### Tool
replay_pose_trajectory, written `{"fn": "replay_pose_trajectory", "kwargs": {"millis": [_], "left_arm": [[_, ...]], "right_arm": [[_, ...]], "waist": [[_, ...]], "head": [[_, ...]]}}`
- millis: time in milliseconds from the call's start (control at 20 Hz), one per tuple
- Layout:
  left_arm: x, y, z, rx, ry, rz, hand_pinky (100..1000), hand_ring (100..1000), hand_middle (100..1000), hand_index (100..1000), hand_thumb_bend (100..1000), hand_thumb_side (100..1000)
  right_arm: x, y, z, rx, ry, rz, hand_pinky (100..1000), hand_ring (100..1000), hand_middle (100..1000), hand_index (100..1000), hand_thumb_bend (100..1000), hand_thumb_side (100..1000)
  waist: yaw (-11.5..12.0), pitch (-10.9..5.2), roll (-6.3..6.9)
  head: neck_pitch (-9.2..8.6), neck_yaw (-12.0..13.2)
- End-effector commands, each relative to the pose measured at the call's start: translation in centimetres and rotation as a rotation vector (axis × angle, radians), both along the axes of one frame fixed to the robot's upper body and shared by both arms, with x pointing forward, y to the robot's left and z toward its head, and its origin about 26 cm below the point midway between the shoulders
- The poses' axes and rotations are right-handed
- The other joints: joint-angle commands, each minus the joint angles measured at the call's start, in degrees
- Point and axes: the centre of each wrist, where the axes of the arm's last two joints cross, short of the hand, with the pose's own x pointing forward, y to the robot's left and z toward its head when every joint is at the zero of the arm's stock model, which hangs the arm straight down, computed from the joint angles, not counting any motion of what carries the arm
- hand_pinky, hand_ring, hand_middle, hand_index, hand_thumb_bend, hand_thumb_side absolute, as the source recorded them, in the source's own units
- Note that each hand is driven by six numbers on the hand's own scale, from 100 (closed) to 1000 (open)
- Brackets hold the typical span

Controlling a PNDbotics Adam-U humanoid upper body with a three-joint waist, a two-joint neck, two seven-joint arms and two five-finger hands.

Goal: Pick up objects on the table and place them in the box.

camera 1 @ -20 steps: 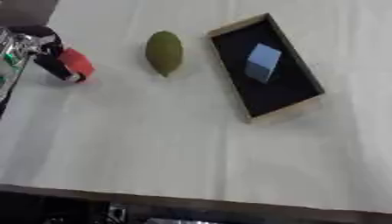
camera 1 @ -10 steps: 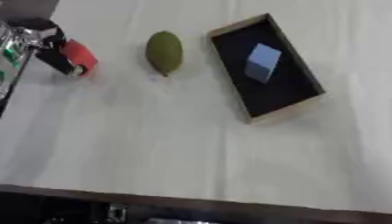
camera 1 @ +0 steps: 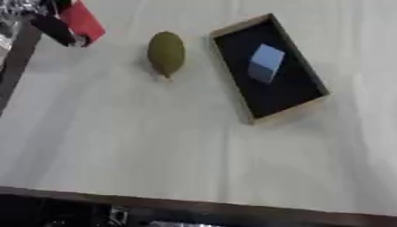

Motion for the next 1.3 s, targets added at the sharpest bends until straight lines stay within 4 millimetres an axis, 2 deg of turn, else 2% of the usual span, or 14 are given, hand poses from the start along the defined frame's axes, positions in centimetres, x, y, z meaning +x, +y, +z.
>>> {"fn": "replay_pose_trajectory", "kwargs": {"millis": [50,300,550,900,1300], "left_arm": [[-0.8,-2.4,2.6,0.022,-0.073,-0.088,814,700,573,556,136,311],[-1.0,-7.3,4.4,0.031,-0.107,-0.228,810,697,571,558,126,320],[-0.6,-11.6,4.5,0.033,-0.084,-0.333,807,694,569,558,123,336],[0.5,-16.7,2.6,0.027,-0.038,-0.421,795,687,567,560,133,366],[2.7,-19.2,-0.8,0.025,0.008,-0.383,792,688,570,563,177,392]], "right_arm": [[-0.2,-0.2,0.8,-0.027,-0.021,0.005,882,820,589,881,100,639],[-0.2,-0.1,0.9,-0.032,-0.023,0.014,882,820,589,880,100,639],[-0.1,0.0,1.1,-0.035,-0.029,0.028,882,819,589,880,100,639],[0.1,0.3,1.3,-0.028,-0.034,0.05,882,818,589,880,100,640],[0.2,0.7,1.5,-0.019,-0.038,0.07,882,819,588,880,100,641]], "waist": [[-0.1,-1.63,-0.11],[-0.8,-1.76,0.05],[-1.9,-1.75,0.23],[-3.3,-1.53,0.1],[-4.4,-1.05,0.04]], "head": [[0.31,-0.5],[0.37,-0.3],[0.14,0.0],[-0.52,0.7],[-1.15,0.9]]}}
